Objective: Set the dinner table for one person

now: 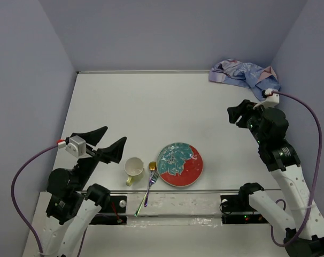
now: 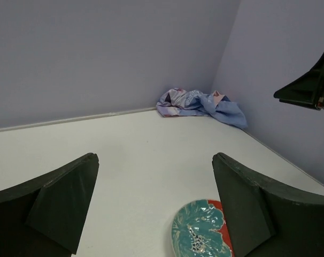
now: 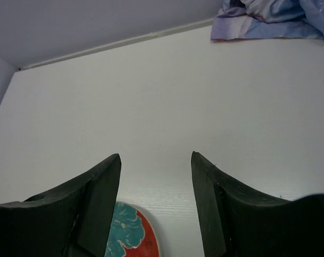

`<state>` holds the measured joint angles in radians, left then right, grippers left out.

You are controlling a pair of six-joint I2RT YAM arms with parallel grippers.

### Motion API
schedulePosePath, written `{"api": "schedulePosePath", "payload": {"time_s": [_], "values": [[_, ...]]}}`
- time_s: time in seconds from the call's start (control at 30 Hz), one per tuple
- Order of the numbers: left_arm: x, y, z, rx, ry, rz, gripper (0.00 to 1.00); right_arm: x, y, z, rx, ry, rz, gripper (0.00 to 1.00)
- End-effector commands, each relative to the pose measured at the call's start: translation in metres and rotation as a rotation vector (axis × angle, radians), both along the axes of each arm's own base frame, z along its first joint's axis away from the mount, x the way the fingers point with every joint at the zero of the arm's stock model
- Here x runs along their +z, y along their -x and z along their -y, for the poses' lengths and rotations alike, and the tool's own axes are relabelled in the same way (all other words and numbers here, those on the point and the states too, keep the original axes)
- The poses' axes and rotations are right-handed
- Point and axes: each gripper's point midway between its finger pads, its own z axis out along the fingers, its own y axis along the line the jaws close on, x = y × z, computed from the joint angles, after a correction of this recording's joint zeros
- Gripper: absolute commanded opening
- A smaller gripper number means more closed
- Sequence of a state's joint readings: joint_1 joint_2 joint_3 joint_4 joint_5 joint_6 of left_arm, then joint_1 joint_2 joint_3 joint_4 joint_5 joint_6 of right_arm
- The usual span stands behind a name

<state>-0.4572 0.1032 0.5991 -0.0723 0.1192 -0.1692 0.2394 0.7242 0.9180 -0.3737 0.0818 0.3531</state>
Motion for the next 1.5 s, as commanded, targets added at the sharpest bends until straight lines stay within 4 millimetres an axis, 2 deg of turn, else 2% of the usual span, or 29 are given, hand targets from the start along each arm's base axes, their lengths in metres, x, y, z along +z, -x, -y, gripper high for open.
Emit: {"api": "schedulePosePath", "payload": {"time_s": [0.0,0.13,0.23,0.27,0.3,0.37,0.5,0.53,0.57,0.6,0.63,0.67,0.7,0.73,0.77,0.8,0.83,0.87,0.9,0.93,0.97,1.03,1.1,1.13,1.17,1.2,1.23,1.33,1.47], "values": [[0.01,0.003,0.006,-0.034,-0.017,0.058,0.99,0.015,-0.02,0.012,-0.081,0.025,0.037,0.61],[0.008,0.003,0.008,-0.047,-0.02,0.056,0.99,-0.003,-0.055,0.014,-0.135,0.058,0.007,0.58],[0.004,0.0,0.01,-0.047,-0.016,0.035,0.99,-0.038,-0.096,0.018,-0.198,0.117,-0.085,0.45],[0.004,0.0,0.01,-0.044,-0.015,0.033,0.99,-0.029,-0.099,0.02,-0.214,0.119,-0.058,0.45],[0.003,-0.002,0.009,-0.037,-0.013,0.026,0.99,-0.049,-0.116,0.019,-0.22,0.153,-0.105,0.37],[0.001,-0.007,0.006,-0.015,-0.004,0.004,0.99,-0.043,-0.141,0.025,-0.264,0.179,-0.101,0.34],[-0.003,-0.011,0.003,0.012,0.003,-0.021,0.99,-0.068,-0.201,0.025,-0.291,0.232,-0.163,0.44],[-0.004,-0.012,0.003,0.017,0.002,-0.026,0.99,-0.096,-0.221,0.026,-0.28,0.262,-0.213,0.47],[-0.005,-0.013,0.003,0.018,0.002,-0.029,0.99,-0.078,-0.241,0.021,-0.272,0.254,-0.173,0.51],[-0.005,-0.013,0.002,0.02,0.001,-0.03,0.99,-0.08,-0.255,0.024,-0.273,0.261,-0.173,0.52],[-0.006,-0.015,0.002,0.024,-0.001,-0.038,0.99,-0.11,-0.273,0.019,-0.248,0.298,-0.22,0.54],[-0.007,-0.016,0.003,0.025,-0.003,-0.042,0.99,-0.112,-0.287,0.022,-0.245,0.308,-0.218,0.56],[-0.007,-0.016,0.003,0.027,-0.004,-0.045,0.99,-0.089,-0.307,0.018,-0.243,0.304,-0.161,0.59],[-0.008,-0.018,0.004,0.026,-0.008,-0.051,0.99,-0.126,-0.323,0.017,-0.231,0.349,-0.223,0.59],[-0.01,-0.019,0.004,0.024,-0.011,-0.057,0.99,-0.133,-0.333,0.016,-0.227,0.358,-0.232,0.59],[-0.01,-0.019,0.005,0.024,-0.012,-0.058,0.99,-0.137,-0.344,0.013,-0.217,0.364,-0.236,0.59],[-0.012,-0.021,0.005,0.026,-0.015,-0.065,0.99,-0.117,-0.362,0.015,-0.221,0.361,-0.185,0.59],[-0.012,-0.022,0.005,0.028,-0.02,-0.066,0.99,-0.147,-0.374,0.013,-0.214,0.379,-0.221,0.59],[-0.013,-0.022,0.005,0.03,-0.021,-0.069,0.99,-0.155,-0.383,0.012,-0.212,0.388,-0.224,0.59],[-0.014,-0.024,0.006,0.027,-0.025,-0.074,0.99,-0.132,-0.397,0.012,-0.224,0.392,-0.174,0.59],[-0.015,-0.025,0.007,0.026,-0.029,-0.078,0.99,-0.162,-0.407,0.019,-0.229,0.412,-0.209,0.58],[-0.016,-0.025,0.008,0.025,-0.033,-0.081,0.97,-0.165,-0.42,0.017,-0.221,0.428,-0.187,0.59],[-0.016,-0.026,0.008,0.024,-0.034,-0.079,0.94,-0.152,-0.434,0.023,-0.227,0.455,-0.135,0.59],[-0.016,-0.026,0.008,0.024,-0.036,-0.08,0.93,-0.173,-0.438,0.024,-0.219,0.48,-0.154,0.62],[-0.016,-0.026,0.008,0.024,-0.036,-0.08,0.91,-0.167,-0.443,0.023,-0.221,0.483,-0.128,0.63],[-0.016,-0.026,0.008,0.025,-0.034,-0.079,0.88,-0.186,-0.446,0.024,-0.212,0.508,-0.146,0.64],[-0.016,-0.026,0.008,0.026,-0.035,-0.078,0.88,-0.179,-0.448,0.024,-0.216,0.504,-0.128,0.65],[-0.015,-0.026,0.007,0.027,-0.035,-0.071,0.84,-0.213,-0.451,0.023,-0.199,0.526,-0.156,0.66],[-0.013,-0.025,0.006,0.032,-0.033,-0.064,0.81,-0.236,-0.452,0.019,-0.175,0.521,-0.176,0.64]]}}
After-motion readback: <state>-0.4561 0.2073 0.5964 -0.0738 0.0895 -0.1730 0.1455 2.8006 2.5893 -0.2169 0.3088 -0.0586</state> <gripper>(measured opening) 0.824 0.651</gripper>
